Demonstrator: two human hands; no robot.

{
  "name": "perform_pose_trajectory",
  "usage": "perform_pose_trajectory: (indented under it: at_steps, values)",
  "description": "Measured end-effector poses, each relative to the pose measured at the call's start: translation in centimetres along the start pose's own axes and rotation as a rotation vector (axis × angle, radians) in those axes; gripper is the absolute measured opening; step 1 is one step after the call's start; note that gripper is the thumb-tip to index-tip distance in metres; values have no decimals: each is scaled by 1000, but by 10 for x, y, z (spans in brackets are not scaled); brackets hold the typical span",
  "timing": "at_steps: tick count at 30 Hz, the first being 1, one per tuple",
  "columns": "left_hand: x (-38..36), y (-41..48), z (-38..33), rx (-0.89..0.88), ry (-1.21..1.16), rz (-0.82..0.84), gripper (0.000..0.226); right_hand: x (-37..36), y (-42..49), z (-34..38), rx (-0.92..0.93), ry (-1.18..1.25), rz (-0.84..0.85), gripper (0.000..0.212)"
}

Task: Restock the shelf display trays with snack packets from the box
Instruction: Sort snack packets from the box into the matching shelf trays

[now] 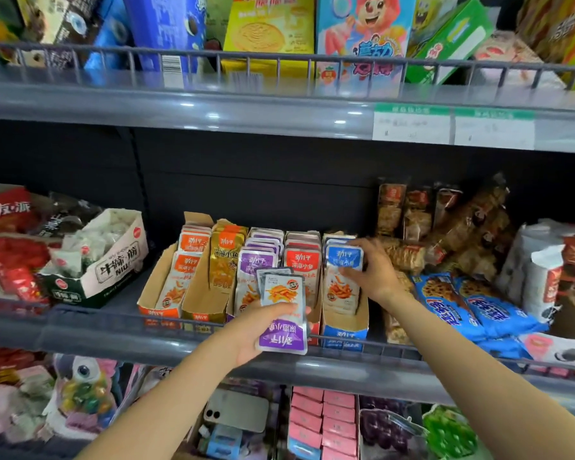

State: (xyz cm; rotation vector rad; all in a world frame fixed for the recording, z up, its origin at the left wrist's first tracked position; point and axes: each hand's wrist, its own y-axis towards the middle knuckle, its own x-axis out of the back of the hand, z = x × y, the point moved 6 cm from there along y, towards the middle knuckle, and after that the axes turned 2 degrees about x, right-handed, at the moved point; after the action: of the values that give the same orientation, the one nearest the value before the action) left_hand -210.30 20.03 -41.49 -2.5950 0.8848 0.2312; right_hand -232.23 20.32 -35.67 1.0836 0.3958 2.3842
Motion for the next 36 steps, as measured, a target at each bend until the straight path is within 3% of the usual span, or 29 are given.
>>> perform_pose_trajectory:
  at_steps: [5, 12, 14, 16, 19, 22, 24, 29, 36]
  values:
    - [6, -4, 2, 27, 1, -2, 27, -4, -1, -3, 13, -318, 101, 60]
    - [11, -17, 2, 36, -88, -25, 24, 5, -16, 7, 46, -319, 43, 59]
    - [14, -21, -2, -36, -103, -69, 23, 10, -28, 27, 68, -215, -86, 50]
    - [18, -27, -7, -135, -147, -126, 23, 5, -53, 54, -14, 73, -125, 42]
    - [22, -38, -15, -271, -162, -212, 22, -31, -100, 89, -197, 532, 79, 38]
    - [26, -54, -18, -348, -121, -291, 24, -63, -133, 103, -338, 668, 243, 25]
    - [33, -63, -18, -364, -52, -349, 29, -70, -141, 106, -384, 738, 261, 20]
    - [72, -83, -10, -295, 25, -420, 28, -66, -146, 104, -541, 1031, 114, 22]
    - [85, -104, 11, -27, -120, -364, 44, -109, -179, 137, -775, 1288, 255, 11]
